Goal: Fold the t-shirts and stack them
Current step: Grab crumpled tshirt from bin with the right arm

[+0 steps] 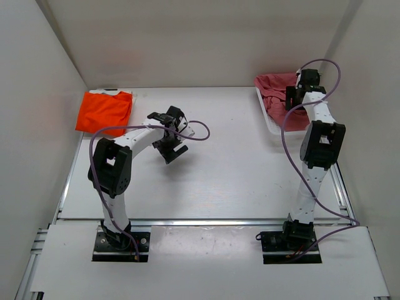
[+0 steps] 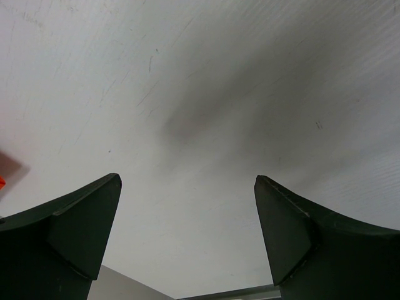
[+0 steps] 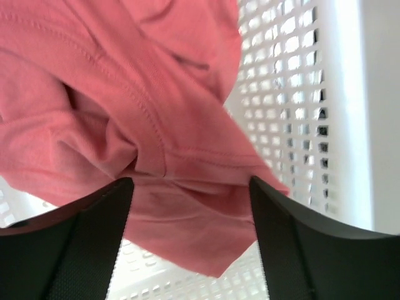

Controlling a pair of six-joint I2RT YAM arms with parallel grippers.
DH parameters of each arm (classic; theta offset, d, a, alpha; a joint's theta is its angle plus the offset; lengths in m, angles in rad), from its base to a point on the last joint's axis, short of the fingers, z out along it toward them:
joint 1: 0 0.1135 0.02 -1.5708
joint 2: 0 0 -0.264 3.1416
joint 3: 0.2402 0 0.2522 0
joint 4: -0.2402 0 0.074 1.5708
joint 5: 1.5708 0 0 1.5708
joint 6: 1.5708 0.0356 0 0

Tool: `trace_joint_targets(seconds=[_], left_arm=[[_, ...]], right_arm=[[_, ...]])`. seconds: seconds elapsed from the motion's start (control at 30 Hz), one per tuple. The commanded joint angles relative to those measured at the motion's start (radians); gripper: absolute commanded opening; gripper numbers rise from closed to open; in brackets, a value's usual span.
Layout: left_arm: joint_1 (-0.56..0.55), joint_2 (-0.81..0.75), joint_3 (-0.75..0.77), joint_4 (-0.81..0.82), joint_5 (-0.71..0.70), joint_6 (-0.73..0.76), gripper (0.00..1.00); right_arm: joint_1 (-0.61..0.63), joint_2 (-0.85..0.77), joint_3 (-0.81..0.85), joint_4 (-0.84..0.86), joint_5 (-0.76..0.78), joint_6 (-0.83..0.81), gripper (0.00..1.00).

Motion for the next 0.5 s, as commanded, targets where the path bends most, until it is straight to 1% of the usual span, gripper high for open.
trace_joint_targets(seconds=[0.0,0.03,0.17,0.23,0.27,0.33,0.37,0.4,0.43,0.47], left_arm=[[0.009,-0.070,-0.021,0.002,-0.019,0.015,0.99],[0.009,-0.070,-0.013,0.002,-0.007,0.015,0.99],[0.010,-0.056,-0.003,-0.002,-0.025,0.024,0.98],[0.010,-0.041,0.008,-0.006,-0.028,0.018,0.99],[0.004,-0.045,0.010,-0.007,-0.022,0.021,0.98],[0.006,-0.036,0.011,-0.009,-0.036,0.020,0.98],[-0.003,-0.038,0.001,-0.012,-0.036,0.023,0.99],[-0.007,-0.036,0.007,-0.013,-0.034,0.027,0.98],[-0.008,-0.035,0.004,-0.012,-0.037,0.024,0.99],[-0.008,-0.030,0.005,-0.007,-0.036,0.026,0.99]], right_arm=[[-0.010,-0.013,0.041,0.028,-0.049,-0.020,0.81],[-0.010,-0.001,0.039,0.029,-0.081,-0.033,0.83],[0.013,0.065,0.085,0.030,-0.078,-0.048,0.83],[0.019,0.111,0.141,0.032,-0.077,-0.047,0.81],[0.023,0.122,0.151,0.023,-0.072,-0.042,0.80],[0.027,0.145,0.160,0.026,-0.069,-0.042,0.75],[0.030,0.148,0.160,0.029,-0.069,-0.047,0.70],[0.030,0.156,0.159,0.026,-0.062,-0.045,0.59],[0.030,0.159,0.171,0.023,-0.074,-0.048,0.53],[0.033,0.157,0.174,0.020,-0.081,-0.054,0.36]])
